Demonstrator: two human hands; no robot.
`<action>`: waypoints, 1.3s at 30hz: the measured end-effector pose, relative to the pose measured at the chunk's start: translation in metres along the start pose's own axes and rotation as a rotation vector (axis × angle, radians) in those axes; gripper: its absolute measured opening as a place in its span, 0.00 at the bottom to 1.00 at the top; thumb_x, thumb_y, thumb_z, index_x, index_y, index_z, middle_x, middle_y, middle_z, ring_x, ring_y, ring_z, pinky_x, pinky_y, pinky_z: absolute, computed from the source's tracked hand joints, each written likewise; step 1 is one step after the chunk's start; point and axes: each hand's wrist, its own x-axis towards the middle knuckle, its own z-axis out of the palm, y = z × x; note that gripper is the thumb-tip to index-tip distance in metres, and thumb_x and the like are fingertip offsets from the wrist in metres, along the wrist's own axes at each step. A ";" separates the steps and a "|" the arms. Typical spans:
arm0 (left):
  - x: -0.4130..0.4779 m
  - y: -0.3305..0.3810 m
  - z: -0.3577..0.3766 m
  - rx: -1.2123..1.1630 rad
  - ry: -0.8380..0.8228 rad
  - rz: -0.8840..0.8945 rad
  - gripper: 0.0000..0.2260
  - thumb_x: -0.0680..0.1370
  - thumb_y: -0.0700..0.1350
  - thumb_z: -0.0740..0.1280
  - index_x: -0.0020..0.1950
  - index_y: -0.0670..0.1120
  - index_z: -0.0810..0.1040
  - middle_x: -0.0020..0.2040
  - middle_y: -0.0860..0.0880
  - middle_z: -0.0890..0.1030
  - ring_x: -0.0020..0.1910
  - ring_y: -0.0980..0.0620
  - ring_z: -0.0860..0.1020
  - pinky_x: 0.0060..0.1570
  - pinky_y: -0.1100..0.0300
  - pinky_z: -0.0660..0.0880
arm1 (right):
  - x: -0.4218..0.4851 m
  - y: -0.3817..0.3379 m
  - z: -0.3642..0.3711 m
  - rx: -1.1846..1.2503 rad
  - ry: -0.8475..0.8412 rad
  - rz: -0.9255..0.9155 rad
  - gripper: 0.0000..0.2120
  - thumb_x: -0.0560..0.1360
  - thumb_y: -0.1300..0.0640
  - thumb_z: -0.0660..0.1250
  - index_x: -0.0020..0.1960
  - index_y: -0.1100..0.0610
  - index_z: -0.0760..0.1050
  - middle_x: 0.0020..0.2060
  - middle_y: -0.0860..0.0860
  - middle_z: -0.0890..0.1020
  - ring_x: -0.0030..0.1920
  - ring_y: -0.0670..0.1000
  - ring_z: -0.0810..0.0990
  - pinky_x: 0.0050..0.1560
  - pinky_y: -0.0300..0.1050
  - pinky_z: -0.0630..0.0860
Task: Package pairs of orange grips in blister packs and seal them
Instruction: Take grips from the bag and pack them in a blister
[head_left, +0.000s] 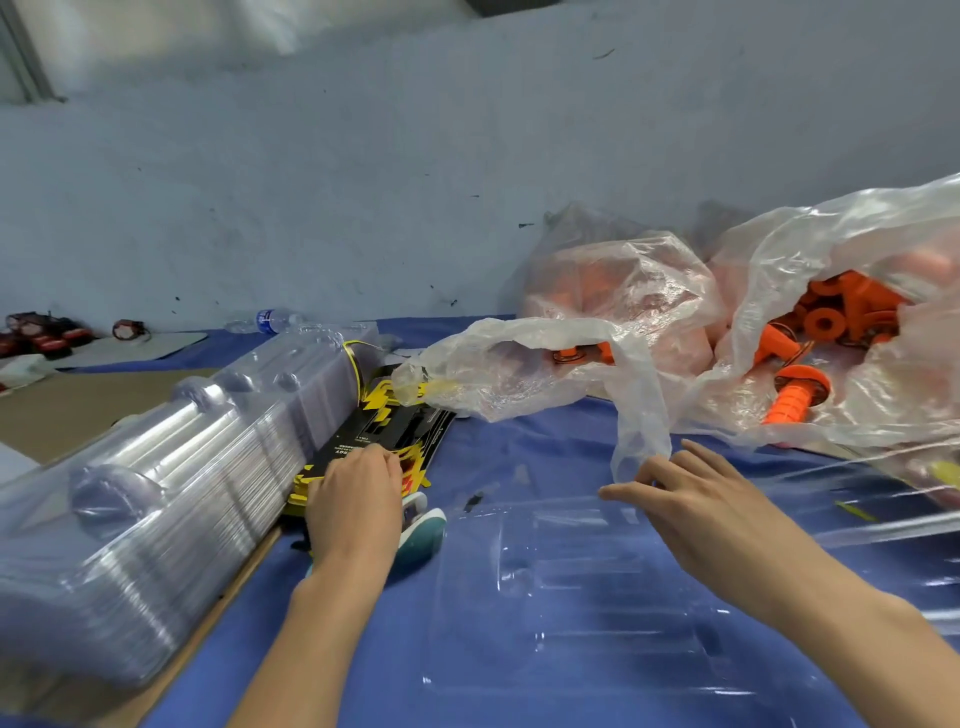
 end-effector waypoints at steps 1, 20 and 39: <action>0.001 -0.002 0.000 -0.042 -0.001 -0.013 0.13 0.84 0.47 0.56 0.49 0.46 0.79 0.49 0.46 0.82 0.50 0.43 0.78 0.46 0.52 0.68 | 0.000 0.000 0.000 0.023 0.013 0.004 0.24 0.62 0.63 0.81 0.54 0.46 0.83 0.41 0.44 0.80 0.38 0.50 0.78 0.49 0.48 0.78; 0.012 -0.014 -0.019 -0.739 -0.151 -0.098 0.05 0.76 0.48 0.73 0.44 0.50 0.78 0.41 0.54 0.81 0.40 0.59 0.78 0.33 0.67 0.67 | 0.073 -0.098 0.013 0.363 -0.077 0.045 0.26 0.82 0.49 0.56 0.78 0.45 0.53 0.73 0.44 0.61 0.70 0.49 0.64 0.69 0.43 0.58; 0.033 -0.046 -0.080 -1.129 0.561 -0.229 0.08 0.79 0.53 0.68 0.43 0.55 0.72 0.39 0.58 0.76 0.35 0.71 0.74 0.37 0.77 0.68 | 0.132 -0.129 0.038 0.273 -0.233 -0.057 0.13 0.83 0.48 0.54 0.63 0.44 0.73 0.57 0.43 0.78 0.56 0.51 0.72 0.55 0.46 0.65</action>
